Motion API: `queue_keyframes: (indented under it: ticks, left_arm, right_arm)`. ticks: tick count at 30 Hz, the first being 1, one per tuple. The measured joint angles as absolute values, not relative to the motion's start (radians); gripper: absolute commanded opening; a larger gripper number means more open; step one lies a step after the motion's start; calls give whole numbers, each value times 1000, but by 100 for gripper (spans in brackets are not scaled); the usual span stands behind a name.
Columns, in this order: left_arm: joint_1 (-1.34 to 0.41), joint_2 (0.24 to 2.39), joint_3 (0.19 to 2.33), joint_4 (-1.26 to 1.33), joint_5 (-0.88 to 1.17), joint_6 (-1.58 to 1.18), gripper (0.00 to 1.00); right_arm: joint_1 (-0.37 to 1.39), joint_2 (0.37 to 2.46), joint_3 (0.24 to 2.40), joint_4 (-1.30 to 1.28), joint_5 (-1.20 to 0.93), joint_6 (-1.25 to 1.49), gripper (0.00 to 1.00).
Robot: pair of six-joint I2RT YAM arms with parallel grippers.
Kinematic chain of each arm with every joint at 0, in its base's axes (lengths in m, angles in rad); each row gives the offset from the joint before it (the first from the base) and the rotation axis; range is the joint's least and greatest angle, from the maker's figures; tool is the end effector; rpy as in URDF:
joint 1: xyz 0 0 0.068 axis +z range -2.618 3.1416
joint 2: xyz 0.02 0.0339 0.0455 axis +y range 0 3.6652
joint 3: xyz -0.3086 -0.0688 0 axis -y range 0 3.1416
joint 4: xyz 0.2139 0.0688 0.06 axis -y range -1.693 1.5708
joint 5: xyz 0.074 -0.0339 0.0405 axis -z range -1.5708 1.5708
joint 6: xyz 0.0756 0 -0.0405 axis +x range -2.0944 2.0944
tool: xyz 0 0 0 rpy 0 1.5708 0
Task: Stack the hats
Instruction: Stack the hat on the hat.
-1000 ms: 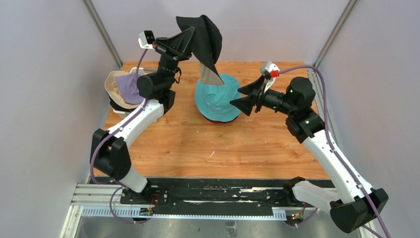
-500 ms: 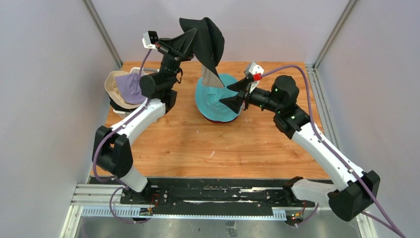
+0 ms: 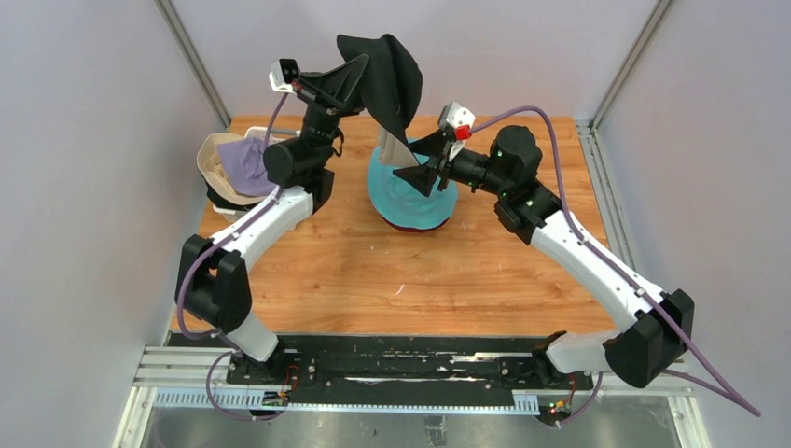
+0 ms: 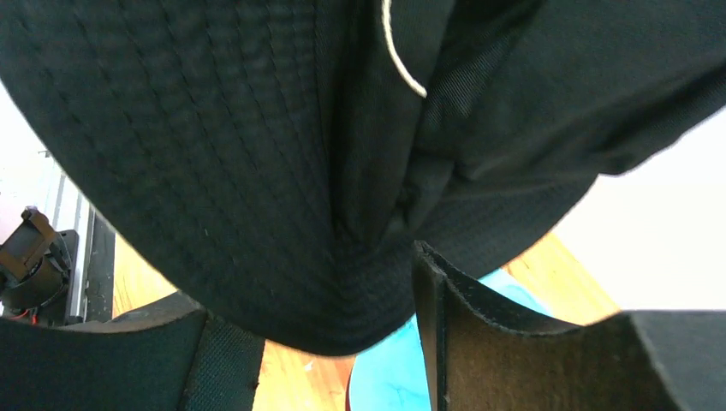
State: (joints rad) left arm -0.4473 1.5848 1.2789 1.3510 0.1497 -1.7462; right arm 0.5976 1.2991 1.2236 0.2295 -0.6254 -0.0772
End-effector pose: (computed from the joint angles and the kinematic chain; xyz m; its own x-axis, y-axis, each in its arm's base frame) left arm 0.2845 -0.1490 0.5435 -0.6237 -0.7807 -0.0395 0.6815 -0.5183 -0.5166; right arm 0.2138 0.1990 0.4752 0.1985 0.0595 -0.9783 -0.9218 0.3504 -0.1657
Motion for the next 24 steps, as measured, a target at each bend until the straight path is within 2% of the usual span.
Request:
queue_keyframes:
  ticks: [3, 7, 8, 14, 24]
  left_arm:
    - [-447, 1593, 1279, 1357, 150, -1754, 0]
    - [-447, 1602, 1279, 1364, 149, -1765, 0]
    - [-447, 1606, 1279, 1367, 149, -1766, 0]
    - [-442, 1618, 1279, 1369, 148, -1782, 0]
    - [-413, 1597, 1221, 1376, 134, -1787, 0]
  right_arm:
    - [612, 1325, 1243, 244, -628, -80, 46]
    - [624, 1362, 1268, 250, -630, -98, 4]
    - [626, 1369, 1269, 250, -628, -97, 1]
    - [643, 1374, 1269, 243, -585, -125, 1]
    - [657, 1274, 1233, 243, -276, -245, 1]
